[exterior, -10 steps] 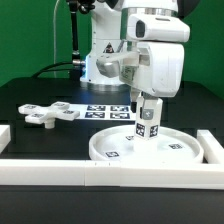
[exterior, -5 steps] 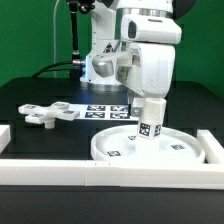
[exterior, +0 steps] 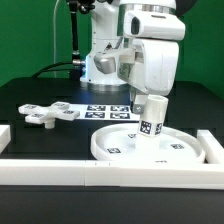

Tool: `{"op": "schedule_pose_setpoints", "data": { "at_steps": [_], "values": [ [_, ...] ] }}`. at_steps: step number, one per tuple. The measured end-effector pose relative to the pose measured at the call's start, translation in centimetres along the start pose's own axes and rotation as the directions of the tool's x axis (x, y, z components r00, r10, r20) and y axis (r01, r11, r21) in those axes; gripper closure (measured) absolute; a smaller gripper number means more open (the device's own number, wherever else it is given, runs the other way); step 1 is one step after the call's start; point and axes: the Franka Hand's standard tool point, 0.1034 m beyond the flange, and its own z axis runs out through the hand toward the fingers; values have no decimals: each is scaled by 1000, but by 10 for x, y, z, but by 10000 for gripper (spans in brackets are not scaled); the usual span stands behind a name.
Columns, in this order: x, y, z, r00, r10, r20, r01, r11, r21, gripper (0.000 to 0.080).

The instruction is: Assemble round table

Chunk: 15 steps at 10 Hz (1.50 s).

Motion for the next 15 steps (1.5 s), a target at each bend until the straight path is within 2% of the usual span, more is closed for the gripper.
{"op": "schedule_pose_setpoints", "data": {
  "at_steps": [1, 2, 3, 4, 5, 6, 7, 8, 9, 15],
  "values": [
    [0, 0, 0, 1000, 5, 0, -5, 1000, -1, 666],
    [0, 1, -1, 1000, 6, 0, -6, 1000, -1, 666],
    [-1, 0, 0, 1000, 8, 0, -8, 1000, -1, 488],
    [-3, 0, 1, 1000, 11, 0, -11, 1000, 1, 488],
    [-4, -1, 1, 1000, 13, 0, -13, 1000, 2, 308],
    [-4, -2, 2, 1000, 14, 0, -14, 1000, 4, 202],
    [-5, -3, 2, 1000, 16, 0, -16, 1000, 5, 202],
    [-6, -5, 3, 1000, 18, 1, -18, 1000, 8, 159],
    [-5, -7, 3, 1000, 17, 0, -17, 1000, 12, 152],
    [20, -11, 4, 999, 43, -16, -43, 999, 18, 150]
  ]
}}
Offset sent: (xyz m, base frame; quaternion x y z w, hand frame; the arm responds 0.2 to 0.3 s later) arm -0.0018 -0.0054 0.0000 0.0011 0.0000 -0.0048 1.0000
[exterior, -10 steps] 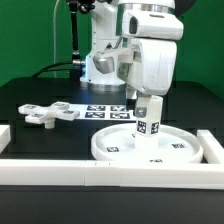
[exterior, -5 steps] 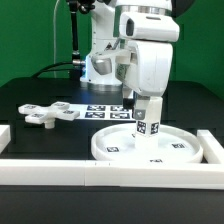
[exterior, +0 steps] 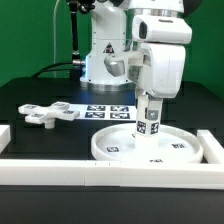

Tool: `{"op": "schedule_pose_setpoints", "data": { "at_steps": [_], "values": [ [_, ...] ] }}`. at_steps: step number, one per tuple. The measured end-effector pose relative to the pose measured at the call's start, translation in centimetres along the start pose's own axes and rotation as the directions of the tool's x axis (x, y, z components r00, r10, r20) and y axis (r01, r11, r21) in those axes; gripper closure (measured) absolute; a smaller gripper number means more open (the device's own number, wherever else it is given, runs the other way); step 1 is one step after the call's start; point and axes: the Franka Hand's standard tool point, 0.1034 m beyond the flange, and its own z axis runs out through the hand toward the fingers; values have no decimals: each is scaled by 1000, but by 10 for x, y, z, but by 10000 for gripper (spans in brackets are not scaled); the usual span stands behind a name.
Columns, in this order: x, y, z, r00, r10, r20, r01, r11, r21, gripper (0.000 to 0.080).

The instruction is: Assemble round table

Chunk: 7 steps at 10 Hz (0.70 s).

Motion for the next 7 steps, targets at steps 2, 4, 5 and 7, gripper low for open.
{"op": "schedule_pose_setpoints", "data": {
  "at_steps": [2, 4, 5, 7],
  "values": [
    [7, 0, 0, 1000, 13, -4, -13, 1000, 0, 150],
    [6, -1, 2, 1000, 16, -5, -16, 1000, 3, 150],
    [4, -1, 3, 1000, 19, -5, -19, 1000, 6, 246],
    [4, -2, 4, 1000, 19, -5, -19, 1000, 6, 393]
  ]
}}
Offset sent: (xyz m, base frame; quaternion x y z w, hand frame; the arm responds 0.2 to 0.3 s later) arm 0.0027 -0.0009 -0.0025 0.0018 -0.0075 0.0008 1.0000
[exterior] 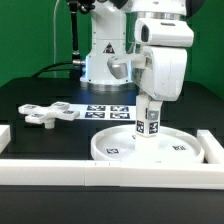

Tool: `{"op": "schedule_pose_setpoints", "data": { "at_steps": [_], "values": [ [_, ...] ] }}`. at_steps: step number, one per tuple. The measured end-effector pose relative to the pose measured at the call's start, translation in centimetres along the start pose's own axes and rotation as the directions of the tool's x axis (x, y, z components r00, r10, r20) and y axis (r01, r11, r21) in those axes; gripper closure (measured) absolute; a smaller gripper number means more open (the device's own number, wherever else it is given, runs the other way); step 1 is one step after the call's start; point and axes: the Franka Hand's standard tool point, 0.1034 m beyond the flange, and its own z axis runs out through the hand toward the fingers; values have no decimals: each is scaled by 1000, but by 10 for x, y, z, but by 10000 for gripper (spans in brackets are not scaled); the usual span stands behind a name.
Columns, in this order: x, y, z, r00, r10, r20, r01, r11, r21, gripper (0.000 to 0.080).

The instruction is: Assemble round table

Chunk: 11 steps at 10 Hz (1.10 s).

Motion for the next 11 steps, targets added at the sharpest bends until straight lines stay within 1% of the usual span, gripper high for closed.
{"op": "schedule_pose_setpoints", "data": {
  "at_steps": [2, 4, 5, 6, 7, 8, 11],
  "values": [
    [0, 0, 0, 1000, 9, 0, -9, 1000, 0, 393],
    [-1, 2, 1, 995, 104, -1, -104, 995, 2, 393],
    [0, 1, 1, 980, 200, 3, -200, 980, 15, 393],
    [1, -2, 3, 935, 355, 11, -355, 934, 40, 392],
    [-1, -1, 3, 889, 457, 18, -457, 888, 57, 392],
    [-1, 0, 4, 869, 494, 15, -494, 868, 50, 392],
    [0, 0, 4, 756, 654, 24, -654, 755, 47, 390]
  ]
}}
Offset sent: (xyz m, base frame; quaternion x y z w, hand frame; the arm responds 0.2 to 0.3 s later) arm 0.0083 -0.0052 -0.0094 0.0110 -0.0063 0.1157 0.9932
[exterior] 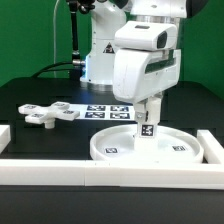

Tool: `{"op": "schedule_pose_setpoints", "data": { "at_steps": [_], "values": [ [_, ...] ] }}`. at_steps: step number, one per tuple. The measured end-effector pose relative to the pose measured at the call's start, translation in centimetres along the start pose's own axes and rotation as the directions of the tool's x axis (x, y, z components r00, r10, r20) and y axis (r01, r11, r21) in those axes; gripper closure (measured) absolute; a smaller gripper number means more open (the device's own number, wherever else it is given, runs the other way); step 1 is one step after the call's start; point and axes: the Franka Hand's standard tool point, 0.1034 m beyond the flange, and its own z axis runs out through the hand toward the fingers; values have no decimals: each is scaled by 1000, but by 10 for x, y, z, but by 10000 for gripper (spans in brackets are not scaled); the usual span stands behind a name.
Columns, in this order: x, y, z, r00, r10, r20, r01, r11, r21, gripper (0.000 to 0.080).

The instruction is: Assemble round table

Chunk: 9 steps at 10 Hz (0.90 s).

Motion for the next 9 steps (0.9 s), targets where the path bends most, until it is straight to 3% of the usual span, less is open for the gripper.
{"op": "schedule_pose_setpoints", "data": {
  "at_steps": [2, 3, 5, 7, 9],
  "values": [
    [-1, 1, 0, 989, 147, -5, -147, 989, 8, 390],
    [-4, 3, 0, 959, 281, -15, -281, 959, 30, 390],
    [-6, 5, 1, 848, 529, -17, -527, 847, 67, 390],
    [-5, 4, 0, 683, 730, -1, -727, 680, 94, 390],
    [-1, 1, 0, 612, 791, -5, -787, 609, 100, 390]
  ]
}}
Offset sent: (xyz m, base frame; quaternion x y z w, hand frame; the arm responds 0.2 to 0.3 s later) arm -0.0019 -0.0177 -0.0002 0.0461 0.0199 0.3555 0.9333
